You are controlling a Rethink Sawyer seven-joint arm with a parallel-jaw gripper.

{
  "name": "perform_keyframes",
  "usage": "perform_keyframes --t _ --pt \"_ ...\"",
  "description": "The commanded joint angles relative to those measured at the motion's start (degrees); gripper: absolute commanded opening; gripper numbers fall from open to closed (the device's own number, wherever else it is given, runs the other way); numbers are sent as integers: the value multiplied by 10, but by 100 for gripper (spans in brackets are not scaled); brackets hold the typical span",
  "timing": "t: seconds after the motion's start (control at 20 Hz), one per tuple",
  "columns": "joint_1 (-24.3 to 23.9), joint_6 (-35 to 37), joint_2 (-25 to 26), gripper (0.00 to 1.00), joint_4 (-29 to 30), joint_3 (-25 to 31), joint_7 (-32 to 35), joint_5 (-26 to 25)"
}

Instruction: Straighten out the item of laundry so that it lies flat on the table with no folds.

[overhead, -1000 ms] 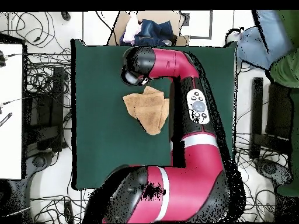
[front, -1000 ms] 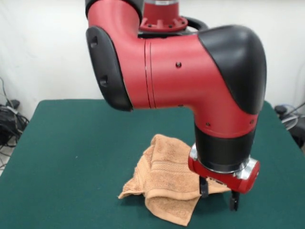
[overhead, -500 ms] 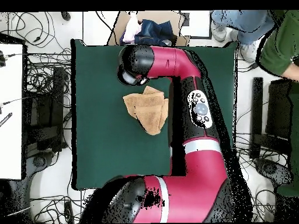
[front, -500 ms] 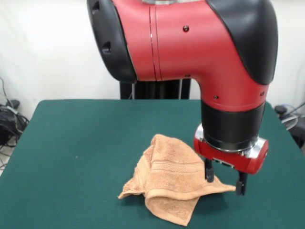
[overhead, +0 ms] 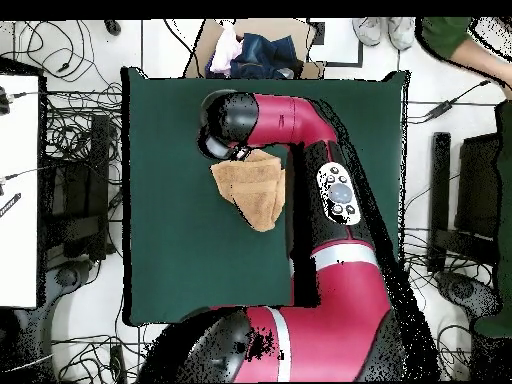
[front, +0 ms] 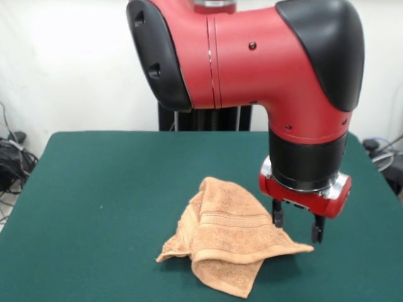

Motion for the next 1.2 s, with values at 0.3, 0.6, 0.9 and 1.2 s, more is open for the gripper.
perform_keyframes --t 0.3,0.6,0.9,1.2 --pt "-10 -97 22 100 104 28 -19 -3" --pt "-5 -80 25 100 81 28 -28 1" --pt "-5 -78 28 100 73 30 -30 2" --pt "-9 -109 28 100 103 32 -24 -1"
